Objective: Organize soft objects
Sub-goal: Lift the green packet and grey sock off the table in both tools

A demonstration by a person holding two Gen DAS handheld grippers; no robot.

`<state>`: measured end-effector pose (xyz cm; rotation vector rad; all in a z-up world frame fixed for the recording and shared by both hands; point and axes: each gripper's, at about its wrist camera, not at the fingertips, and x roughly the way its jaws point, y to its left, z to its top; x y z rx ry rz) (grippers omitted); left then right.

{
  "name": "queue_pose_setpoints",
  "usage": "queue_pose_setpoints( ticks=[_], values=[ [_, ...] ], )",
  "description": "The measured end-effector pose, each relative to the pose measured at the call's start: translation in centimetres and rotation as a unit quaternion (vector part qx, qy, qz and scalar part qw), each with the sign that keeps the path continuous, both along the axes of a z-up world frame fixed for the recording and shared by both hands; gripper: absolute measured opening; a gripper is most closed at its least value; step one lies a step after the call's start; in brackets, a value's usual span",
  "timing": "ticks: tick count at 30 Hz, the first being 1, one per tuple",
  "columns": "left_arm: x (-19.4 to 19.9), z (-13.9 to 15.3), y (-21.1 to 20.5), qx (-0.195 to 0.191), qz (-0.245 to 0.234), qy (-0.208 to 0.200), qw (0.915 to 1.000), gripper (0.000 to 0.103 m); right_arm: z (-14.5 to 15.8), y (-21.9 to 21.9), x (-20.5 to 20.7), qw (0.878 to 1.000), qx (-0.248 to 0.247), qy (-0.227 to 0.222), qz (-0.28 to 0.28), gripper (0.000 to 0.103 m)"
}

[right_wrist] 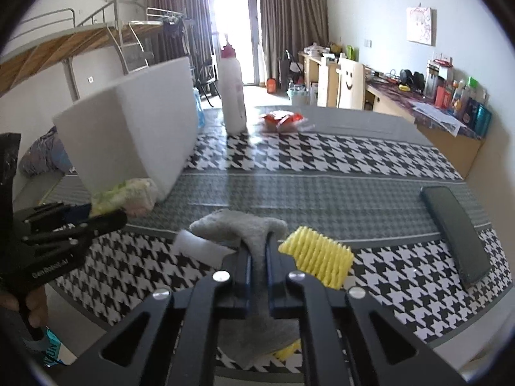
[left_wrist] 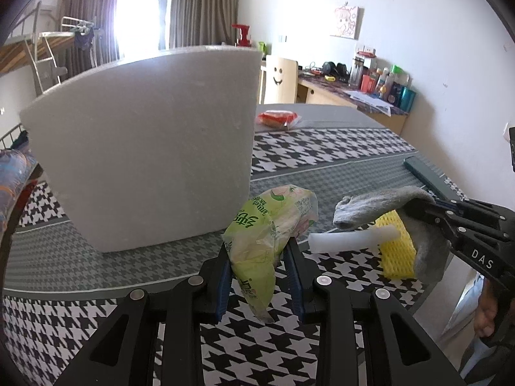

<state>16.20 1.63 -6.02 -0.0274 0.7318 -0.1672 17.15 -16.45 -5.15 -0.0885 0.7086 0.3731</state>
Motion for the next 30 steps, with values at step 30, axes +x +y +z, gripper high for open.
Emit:
queue_pose_setpoints(
  ticks=[30],
  values=[
    [-2.5,6.4,-0.6,0.012,-0.02,-0.091,0.9956,0.032,4.5,-0.3,-1.0,0.998,0.043,-0.05,-0.004,0.01]
  ],
)
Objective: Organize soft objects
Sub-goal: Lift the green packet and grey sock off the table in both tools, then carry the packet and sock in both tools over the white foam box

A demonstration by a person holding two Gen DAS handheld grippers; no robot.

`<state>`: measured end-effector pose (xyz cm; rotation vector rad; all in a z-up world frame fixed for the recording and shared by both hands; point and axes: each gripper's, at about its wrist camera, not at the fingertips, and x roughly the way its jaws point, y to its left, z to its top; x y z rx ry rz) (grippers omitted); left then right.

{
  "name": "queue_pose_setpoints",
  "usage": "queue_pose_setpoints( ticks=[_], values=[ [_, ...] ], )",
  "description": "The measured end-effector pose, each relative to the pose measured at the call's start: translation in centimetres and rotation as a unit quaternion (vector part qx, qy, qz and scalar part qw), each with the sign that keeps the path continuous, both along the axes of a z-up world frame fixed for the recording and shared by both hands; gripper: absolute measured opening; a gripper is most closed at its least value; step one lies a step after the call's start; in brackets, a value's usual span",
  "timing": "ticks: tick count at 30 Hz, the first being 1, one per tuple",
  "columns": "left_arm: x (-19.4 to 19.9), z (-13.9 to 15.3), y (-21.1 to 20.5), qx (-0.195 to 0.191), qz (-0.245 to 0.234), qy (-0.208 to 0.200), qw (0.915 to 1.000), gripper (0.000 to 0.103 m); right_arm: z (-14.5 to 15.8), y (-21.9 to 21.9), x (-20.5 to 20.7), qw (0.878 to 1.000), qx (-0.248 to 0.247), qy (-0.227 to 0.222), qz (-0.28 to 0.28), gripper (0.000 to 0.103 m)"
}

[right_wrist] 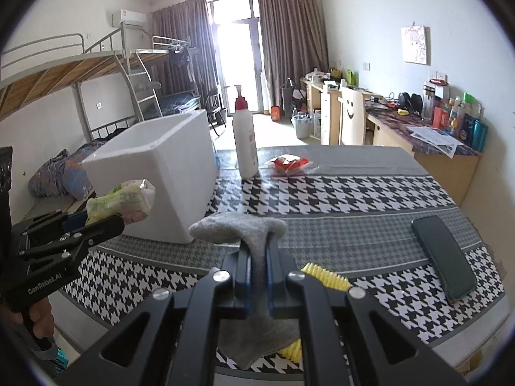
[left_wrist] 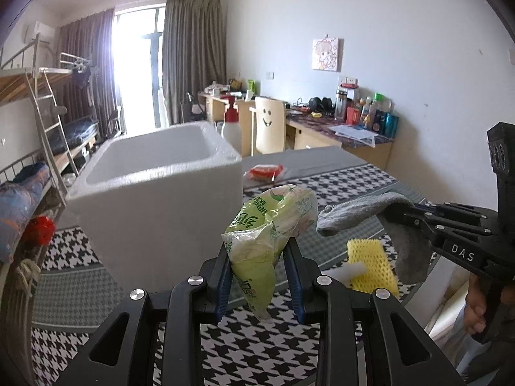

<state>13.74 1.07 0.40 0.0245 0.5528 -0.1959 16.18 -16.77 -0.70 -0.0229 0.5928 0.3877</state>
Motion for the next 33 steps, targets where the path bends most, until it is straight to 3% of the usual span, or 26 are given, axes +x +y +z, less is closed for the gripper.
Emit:
queue_pose_setpoints(
  ticks=[33],
  values=[
    [1.5,4.8,-0.7,0.01,-0.012,-0.067,0.9976,0.032,4.3,-1.0,1.7,0.998,0.034,-0.042,-0.011,0.01]
  ],
)
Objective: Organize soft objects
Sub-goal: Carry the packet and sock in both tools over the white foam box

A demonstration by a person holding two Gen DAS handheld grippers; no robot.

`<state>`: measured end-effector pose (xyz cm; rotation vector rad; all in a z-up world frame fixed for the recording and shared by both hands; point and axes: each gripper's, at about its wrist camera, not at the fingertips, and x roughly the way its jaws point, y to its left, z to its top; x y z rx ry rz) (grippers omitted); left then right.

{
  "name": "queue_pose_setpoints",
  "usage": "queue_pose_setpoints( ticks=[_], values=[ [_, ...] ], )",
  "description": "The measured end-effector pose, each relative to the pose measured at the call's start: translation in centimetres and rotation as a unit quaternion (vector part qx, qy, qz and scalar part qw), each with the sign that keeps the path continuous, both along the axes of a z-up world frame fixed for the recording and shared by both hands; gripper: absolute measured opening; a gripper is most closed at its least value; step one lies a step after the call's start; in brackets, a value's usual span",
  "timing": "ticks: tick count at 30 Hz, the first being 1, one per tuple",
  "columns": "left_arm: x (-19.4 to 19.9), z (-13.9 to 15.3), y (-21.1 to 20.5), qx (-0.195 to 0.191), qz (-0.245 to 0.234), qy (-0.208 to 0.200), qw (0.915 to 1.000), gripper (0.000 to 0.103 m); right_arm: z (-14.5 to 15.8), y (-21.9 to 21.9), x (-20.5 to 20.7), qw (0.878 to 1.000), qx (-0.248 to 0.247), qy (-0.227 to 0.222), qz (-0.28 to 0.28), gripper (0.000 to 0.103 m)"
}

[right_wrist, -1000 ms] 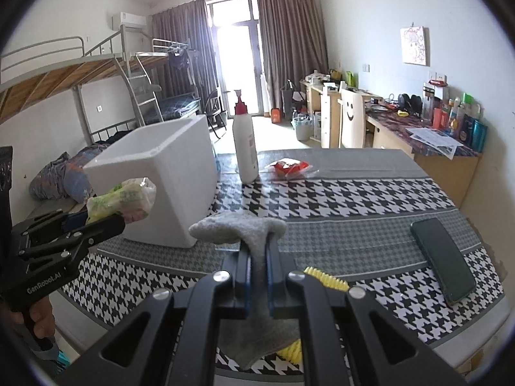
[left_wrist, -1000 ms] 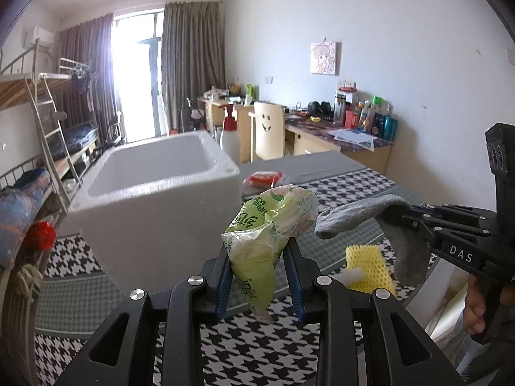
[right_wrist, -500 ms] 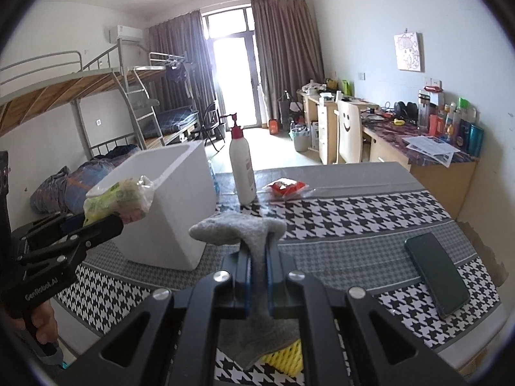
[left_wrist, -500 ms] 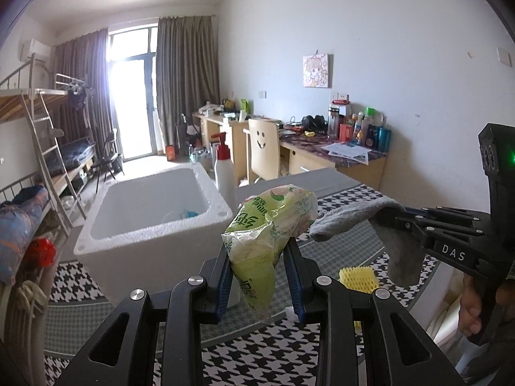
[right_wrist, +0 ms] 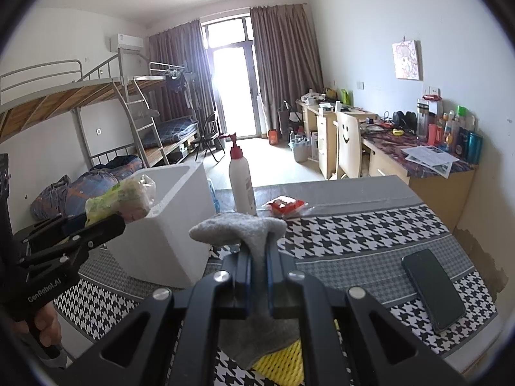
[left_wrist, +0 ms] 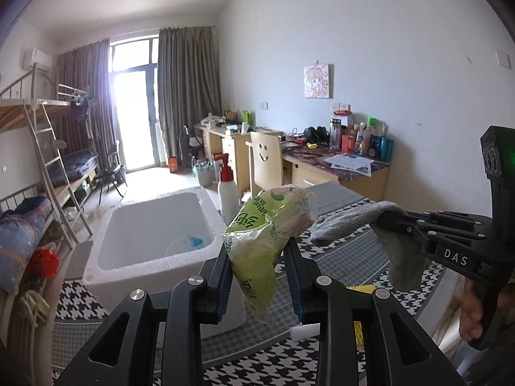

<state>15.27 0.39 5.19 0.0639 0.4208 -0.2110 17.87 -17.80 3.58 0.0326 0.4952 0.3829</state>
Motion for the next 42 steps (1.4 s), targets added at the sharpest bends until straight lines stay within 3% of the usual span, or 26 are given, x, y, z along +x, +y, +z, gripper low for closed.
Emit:
queue_pose_setpoints(
  ticks=[20,42],
  values=[
    [1.7,2.0,0.6,-0.001,0.014,-0.023,0.9996,0.032,1.8,0.6,2.2,1.0,0.011,-0.011,0.009,0.01],
    [4.4,2.5,3.9,-0.001,0.086,-0.025,0.996,0.033,3.5,4.0,4.7,0.998,0.013,-0.02,0.051,0.01]
  ],
)
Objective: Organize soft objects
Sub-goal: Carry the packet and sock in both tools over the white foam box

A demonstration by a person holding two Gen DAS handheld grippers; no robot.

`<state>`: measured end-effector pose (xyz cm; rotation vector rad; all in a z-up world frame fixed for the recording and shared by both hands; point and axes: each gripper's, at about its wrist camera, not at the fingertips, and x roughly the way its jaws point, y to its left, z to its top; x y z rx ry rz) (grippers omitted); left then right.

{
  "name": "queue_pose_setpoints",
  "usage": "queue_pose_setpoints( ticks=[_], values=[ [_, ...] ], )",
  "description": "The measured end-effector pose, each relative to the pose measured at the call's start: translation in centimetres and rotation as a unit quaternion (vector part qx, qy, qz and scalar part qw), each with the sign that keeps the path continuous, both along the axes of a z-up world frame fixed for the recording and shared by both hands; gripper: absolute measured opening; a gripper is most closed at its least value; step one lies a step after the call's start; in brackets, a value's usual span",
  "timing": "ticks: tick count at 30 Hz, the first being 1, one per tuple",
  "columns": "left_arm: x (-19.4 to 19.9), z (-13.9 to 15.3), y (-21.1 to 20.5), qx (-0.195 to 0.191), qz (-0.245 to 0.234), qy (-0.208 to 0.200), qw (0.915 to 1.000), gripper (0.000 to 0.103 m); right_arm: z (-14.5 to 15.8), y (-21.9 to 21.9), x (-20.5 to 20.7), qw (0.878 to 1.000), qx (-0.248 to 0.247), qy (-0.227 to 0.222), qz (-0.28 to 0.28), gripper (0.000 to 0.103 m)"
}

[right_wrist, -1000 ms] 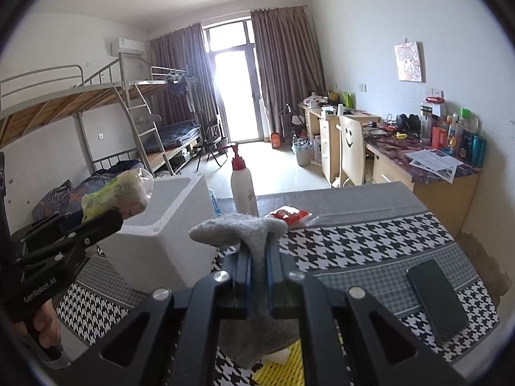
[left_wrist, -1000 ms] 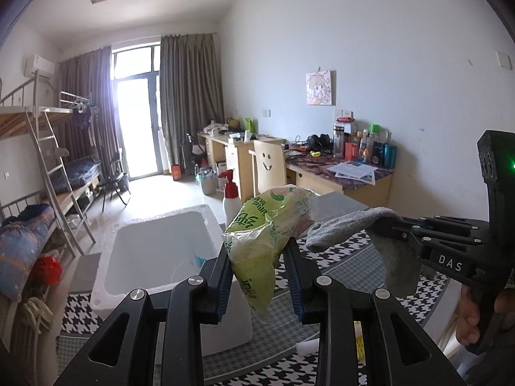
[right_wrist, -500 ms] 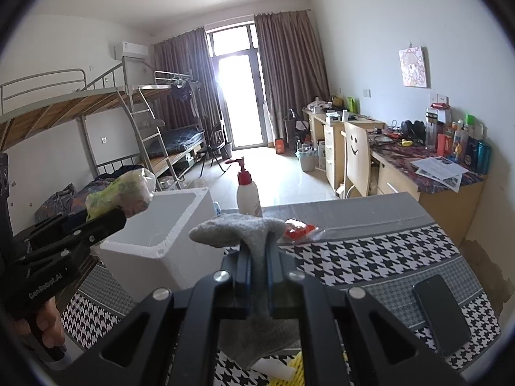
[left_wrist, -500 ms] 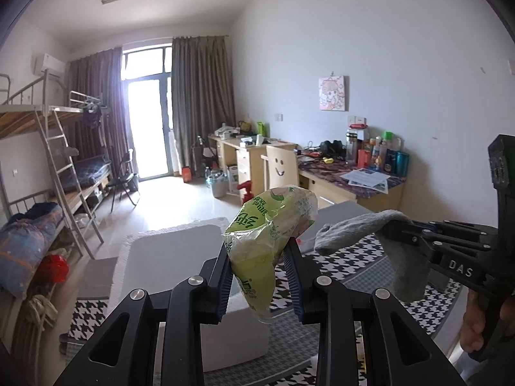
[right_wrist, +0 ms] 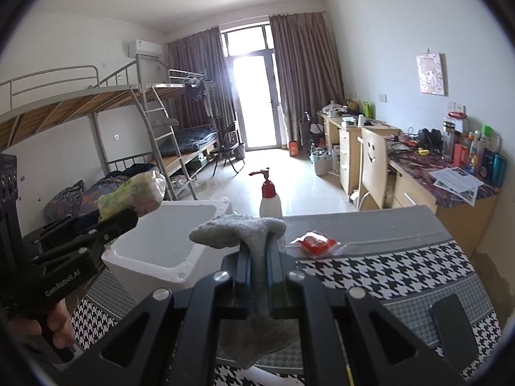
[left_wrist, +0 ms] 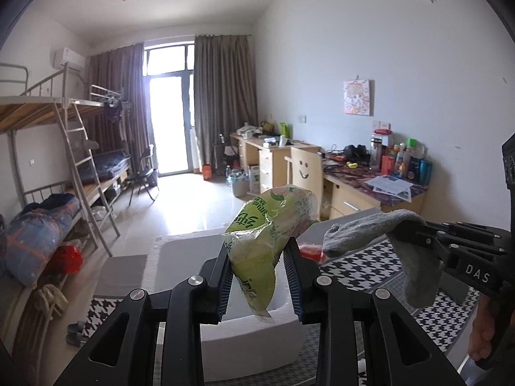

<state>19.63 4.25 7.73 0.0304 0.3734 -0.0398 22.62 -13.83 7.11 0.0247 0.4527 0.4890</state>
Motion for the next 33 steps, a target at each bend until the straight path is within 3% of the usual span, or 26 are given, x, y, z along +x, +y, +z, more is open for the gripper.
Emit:
queue_pose_setpoints(
  ticks=[13,29,33],
  values=[
    [1.2,-0.4,2.0,0.002,0.035,0.013,0.9993,0.033,0.5,3.3,0.6,0.999,-0.004,0.0,0.036,0.01],
    [3.8,-2.4,3.5,-0.005,0.041,0.05,0.9979,0.033,0.5,6.0,1.9,0.999,-0.017,0.015,0.044,0.01],
    [4.5,-3.1,3.7,-0.004,0.038,0.062,0.9973,0.039,0.3,6.2,1.9,0.999,-0.021,0.017,0.04,0.01]
  ],
)
